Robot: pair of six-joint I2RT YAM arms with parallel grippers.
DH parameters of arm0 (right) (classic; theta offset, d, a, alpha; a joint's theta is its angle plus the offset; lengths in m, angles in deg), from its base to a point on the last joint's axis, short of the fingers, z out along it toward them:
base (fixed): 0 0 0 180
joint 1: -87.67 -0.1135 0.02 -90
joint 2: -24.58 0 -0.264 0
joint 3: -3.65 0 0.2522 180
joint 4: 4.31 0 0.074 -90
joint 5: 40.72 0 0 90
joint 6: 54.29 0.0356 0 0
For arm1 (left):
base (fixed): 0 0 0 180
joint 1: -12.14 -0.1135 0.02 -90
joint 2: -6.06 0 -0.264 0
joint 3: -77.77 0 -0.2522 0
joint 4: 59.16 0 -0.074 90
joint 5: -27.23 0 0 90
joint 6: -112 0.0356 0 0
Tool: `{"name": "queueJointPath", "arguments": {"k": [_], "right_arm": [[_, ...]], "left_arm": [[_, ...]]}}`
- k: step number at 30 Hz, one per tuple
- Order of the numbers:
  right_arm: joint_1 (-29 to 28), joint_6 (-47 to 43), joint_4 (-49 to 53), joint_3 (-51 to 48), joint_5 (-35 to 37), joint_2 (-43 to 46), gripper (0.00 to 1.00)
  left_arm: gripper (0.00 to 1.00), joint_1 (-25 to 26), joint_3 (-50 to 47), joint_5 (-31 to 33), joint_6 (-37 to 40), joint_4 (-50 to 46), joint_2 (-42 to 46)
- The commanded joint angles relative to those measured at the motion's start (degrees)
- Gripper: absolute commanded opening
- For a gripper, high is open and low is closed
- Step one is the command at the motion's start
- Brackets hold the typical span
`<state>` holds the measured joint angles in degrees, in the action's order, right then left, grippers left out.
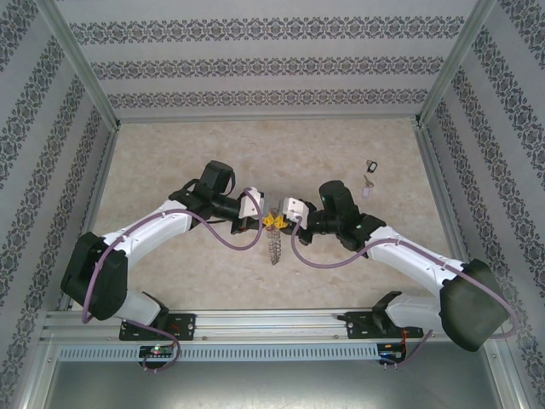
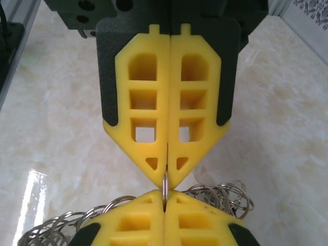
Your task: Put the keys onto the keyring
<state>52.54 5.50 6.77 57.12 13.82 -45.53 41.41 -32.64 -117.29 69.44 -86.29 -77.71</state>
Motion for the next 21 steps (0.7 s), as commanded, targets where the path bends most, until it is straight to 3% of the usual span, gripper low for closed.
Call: {"name": "queueJointPath", "arguments": {"k": [1,4,6,9,12,21], "right_arm": [[-0.6,-1.0,-0.3,1.9,-2.3,-0.8,0.0],[-0.3,0.0,-1.6,1.3,-2.8,-0.2,0.0],[0.1,1.8,-3.0,1.0,-3.7,0.9,0.0],[0.6,5.9,-7.0,-0.4,-4.2,3.8,0.0],[1.2,7.6,-8.0,-0.8,-5.3,6.1,0.0],[2.0,8.6,-7.8,-0.4,-8.0,8.0,0.0]], "left_arm": [[0.0,0.7,1.6,-1.0,-0.1,0.2,-0.3],[0.01,0.5,1.9,-0.4,-2.0,0.8,-0.2],[0.14,-0.4,2.3,-0.4,-2.4,-0.6,-0.1],[0.2,-1.3,-0.2,-2.4,-5.0,3.2,1.6],[0.2,-1.3,-3.1,-3.1,-9.3,10.3,2.9],[0.18,-1.3,-2.3,-5.0,-11.1,12.2,3.9]]}}
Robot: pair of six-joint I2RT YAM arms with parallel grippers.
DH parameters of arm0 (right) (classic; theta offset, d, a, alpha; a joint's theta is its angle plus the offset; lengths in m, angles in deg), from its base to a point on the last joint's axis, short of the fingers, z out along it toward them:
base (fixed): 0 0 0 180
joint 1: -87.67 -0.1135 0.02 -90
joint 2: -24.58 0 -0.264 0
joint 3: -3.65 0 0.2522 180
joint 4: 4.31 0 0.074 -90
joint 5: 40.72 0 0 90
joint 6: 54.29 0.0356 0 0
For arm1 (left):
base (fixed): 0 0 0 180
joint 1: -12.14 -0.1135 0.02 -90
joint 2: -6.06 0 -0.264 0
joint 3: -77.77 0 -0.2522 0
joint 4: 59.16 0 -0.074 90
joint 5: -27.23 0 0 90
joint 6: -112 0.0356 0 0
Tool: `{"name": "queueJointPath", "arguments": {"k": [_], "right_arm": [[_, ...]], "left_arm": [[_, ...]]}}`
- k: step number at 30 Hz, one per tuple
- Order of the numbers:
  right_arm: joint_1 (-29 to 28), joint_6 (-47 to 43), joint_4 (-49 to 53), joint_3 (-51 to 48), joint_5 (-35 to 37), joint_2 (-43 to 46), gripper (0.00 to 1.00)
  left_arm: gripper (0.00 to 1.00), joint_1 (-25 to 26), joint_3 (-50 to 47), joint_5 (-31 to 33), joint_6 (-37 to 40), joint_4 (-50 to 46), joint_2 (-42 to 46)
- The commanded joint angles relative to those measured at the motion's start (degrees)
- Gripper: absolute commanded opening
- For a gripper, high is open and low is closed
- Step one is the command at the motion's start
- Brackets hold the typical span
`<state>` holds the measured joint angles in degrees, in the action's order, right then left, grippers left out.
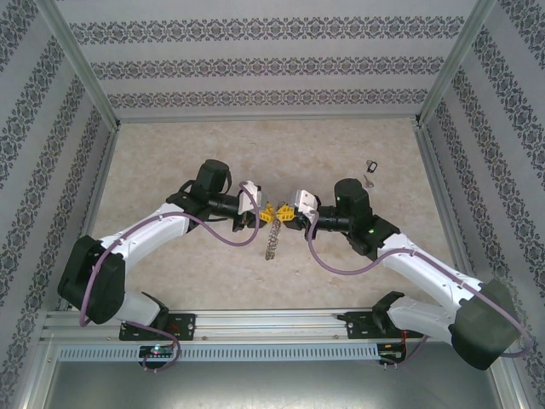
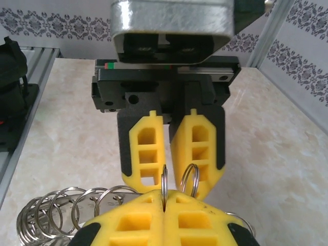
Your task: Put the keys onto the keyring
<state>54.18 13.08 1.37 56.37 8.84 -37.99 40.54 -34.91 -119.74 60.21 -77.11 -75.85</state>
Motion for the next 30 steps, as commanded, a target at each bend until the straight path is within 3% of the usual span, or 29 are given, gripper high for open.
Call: {"name": "queueJointPath", "arguments": {"k": [1,18,26,30], "right_arm": [[0.4,0.9,-2.4,0.3,-2.8,0.5,0.0],[0.1,-1.0,-1.4,0.2,-0.2,0.3,0.0],[0.4,-0.4,-2.1,-1.1,1.1,0.6,0.0],[0.5,-0.2,-1.9,-1.2,0.5,0.7,0.0]], "left_arm": [[0.18,-0.4,0.0,-2.4,-1.8,3.1,2.3],[0.2,-0.6,2.1,-4.5,3.2,-5.3,4.4],[0.24,-2.0,1.0,1.9,3.7,-5.7,5.9],[0.29,-2.1,-0.7,1.9,3.0,-3.9,8.4]]}}
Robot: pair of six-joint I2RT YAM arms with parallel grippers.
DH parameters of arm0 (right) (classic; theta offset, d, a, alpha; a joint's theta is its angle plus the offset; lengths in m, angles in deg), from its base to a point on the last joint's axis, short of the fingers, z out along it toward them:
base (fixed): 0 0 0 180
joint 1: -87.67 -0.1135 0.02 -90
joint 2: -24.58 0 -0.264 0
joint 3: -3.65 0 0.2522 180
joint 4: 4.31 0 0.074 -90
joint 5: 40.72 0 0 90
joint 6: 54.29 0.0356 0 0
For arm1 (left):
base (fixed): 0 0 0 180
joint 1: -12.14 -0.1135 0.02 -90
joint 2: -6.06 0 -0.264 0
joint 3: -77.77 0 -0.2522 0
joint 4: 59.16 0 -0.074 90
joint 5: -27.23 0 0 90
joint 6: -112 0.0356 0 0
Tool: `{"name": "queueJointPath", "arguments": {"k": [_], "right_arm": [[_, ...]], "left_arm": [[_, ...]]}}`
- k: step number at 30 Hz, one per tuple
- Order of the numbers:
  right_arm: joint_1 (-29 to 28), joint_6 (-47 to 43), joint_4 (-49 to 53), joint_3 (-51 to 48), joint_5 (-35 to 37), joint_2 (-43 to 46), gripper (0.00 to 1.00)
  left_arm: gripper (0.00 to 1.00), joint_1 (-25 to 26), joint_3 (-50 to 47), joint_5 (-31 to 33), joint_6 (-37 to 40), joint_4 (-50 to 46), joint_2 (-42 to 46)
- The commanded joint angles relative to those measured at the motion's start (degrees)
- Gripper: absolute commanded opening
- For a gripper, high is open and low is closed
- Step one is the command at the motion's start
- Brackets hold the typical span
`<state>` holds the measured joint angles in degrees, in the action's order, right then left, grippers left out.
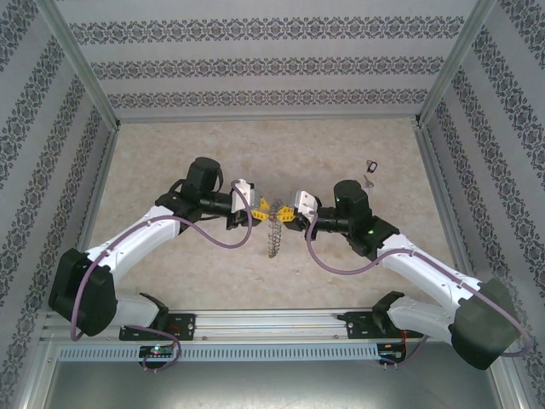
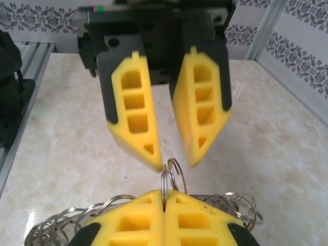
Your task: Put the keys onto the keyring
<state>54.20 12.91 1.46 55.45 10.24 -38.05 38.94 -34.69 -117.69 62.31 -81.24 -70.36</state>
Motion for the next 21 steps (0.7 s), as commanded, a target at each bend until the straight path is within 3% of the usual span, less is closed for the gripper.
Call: {"name": "queueJointPath", "arguments": {"k": [1,16,21], "right_arm": [[0.4,-0.1,-2.0,-0.3,-1.0,0.7,0.0],[0.8,2.1,-2.2,0.6,-0.1,-2.3,0.0],[0.9,2.4,-3.1,0.4,-0.9,-2.2,0.0]], "left_arm": [[0.29,-0.6,-0.8,-0.8,0.7,0.4,2.9],[0.3,-0.4,-1.3,-3.5,-2.3,1.8,2.2],[0.22,-0.3,-3.8,-5.5,-6.3,5.9,1.1]]}}
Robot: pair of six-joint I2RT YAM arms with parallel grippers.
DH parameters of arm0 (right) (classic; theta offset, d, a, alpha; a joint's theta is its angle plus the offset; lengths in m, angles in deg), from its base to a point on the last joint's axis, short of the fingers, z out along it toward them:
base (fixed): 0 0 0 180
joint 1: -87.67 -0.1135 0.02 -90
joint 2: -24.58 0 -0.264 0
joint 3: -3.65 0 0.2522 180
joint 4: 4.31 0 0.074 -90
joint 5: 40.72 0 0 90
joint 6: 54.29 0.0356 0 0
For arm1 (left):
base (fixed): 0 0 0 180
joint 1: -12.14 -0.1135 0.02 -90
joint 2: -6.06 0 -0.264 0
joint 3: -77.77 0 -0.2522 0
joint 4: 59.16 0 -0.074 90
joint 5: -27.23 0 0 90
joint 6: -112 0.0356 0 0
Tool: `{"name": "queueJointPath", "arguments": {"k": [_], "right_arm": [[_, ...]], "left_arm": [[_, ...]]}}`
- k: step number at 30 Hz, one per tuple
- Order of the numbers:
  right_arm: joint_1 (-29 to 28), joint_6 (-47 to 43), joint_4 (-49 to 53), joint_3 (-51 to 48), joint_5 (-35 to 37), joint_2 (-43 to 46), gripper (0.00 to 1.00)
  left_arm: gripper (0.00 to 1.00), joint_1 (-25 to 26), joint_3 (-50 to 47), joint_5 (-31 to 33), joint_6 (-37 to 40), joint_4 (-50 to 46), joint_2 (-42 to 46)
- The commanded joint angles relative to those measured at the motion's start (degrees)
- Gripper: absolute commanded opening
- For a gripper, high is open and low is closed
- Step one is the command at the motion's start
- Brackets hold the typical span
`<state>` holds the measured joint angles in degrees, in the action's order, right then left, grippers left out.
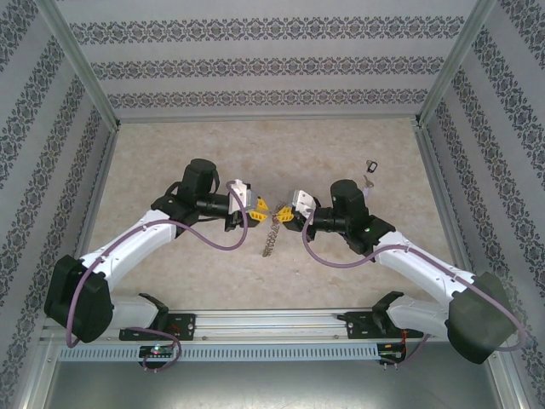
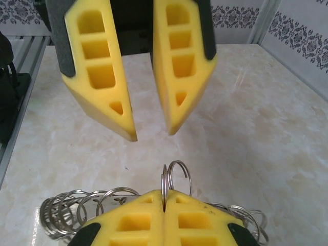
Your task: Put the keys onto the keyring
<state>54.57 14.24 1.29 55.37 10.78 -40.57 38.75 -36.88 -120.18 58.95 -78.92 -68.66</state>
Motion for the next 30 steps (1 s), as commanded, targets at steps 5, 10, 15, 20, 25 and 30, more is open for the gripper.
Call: {"name": "queueJointPath", "arguments": {"k": [5,10,15,20,25,30], "right_arm": [[0.4,0.6,-2.7,1.0,-3.6,0.5,0.0],[-0.3,-0.1,-2.7,1.3,-3.4,0.4,0.0],[-0.7,-0.2,-2.5,1.5,-3.2,0.2,0.0],[-1.0,-0.5,-2.3,1.6,-3.1,0.3,0.0],[-1.4,-1.6,-1.7,1.8,-3.3,0.5,0.0],[-1.5,-2.1,-1.5,1.4,-2.6,0.9,0.0]], "left_arm": [[0.23,0.2,-1.6,-3.4,-3.7,4.1,-1.6],[0.19,1.0,0.2,-5.3,-2.6,2.7,-3.1],[0.14,2.0,1.5,-6.4,-1.0,0.6,-4.3],[0.16,2.4,1.2,-6.1,-1.3,1.1,-4.2],[0.22,2.4,1.2,-4.6,-1.2,1.0,-4.5],[0.25,2.3,0.9,-2.3,-0.3,0.6,-3.4]]}}
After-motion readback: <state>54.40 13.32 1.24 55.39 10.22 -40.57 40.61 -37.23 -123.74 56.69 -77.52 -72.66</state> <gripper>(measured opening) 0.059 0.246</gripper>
